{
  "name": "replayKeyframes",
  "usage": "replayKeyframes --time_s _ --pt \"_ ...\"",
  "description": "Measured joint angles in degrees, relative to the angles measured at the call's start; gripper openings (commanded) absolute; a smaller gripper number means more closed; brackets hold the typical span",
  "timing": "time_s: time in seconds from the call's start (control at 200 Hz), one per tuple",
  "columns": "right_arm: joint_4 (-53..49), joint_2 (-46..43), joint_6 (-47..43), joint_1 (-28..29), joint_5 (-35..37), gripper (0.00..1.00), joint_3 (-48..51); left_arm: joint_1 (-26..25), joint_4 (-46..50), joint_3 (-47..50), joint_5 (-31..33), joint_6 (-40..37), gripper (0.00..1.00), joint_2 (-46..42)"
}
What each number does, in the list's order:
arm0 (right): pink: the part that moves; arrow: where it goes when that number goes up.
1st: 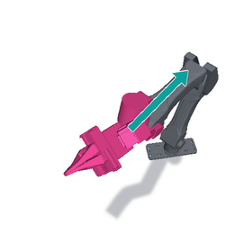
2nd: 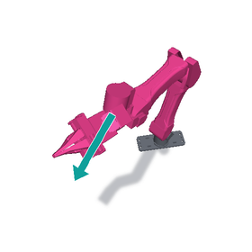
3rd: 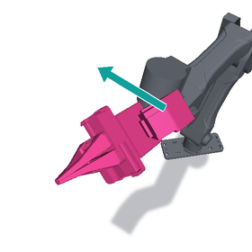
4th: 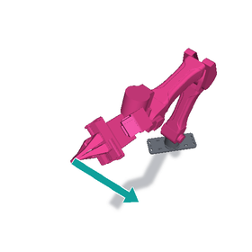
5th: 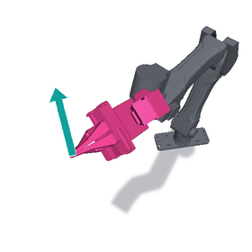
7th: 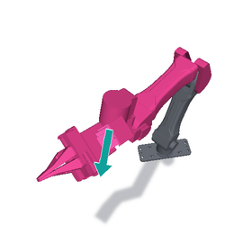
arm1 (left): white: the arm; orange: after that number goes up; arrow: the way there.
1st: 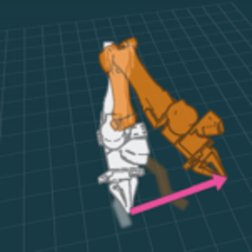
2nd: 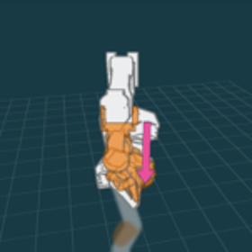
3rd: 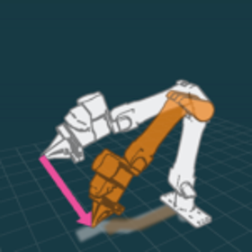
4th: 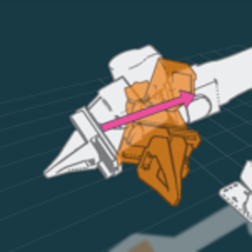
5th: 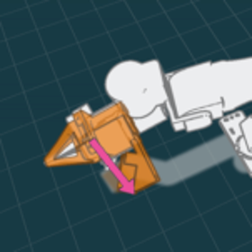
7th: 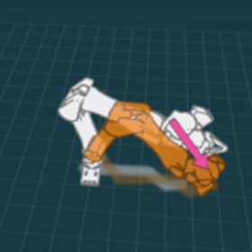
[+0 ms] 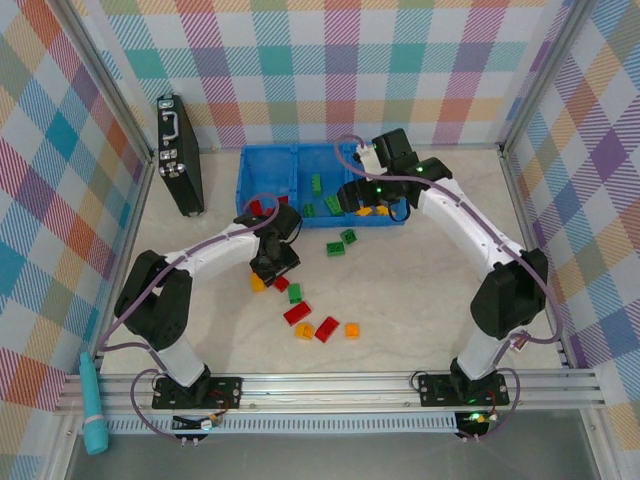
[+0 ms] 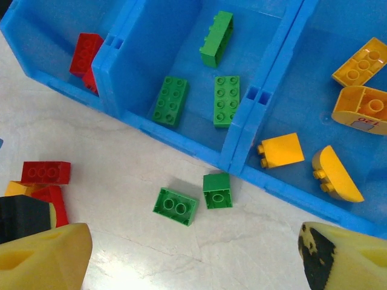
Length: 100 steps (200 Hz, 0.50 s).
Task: Sort the legos into containers by color
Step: Pick up the lego from the center of the table.
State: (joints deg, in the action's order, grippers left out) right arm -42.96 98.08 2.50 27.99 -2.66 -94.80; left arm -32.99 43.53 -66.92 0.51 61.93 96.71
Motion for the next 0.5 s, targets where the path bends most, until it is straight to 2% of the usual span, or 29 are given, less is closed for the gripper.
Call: replayKeyframes --time_s 0.5 --pt "2.5 -0.2 0.0 -0.1 0.7 0.89 3.5 0.0 3.0 0.0 1.1 0.2 0.54 0.1"
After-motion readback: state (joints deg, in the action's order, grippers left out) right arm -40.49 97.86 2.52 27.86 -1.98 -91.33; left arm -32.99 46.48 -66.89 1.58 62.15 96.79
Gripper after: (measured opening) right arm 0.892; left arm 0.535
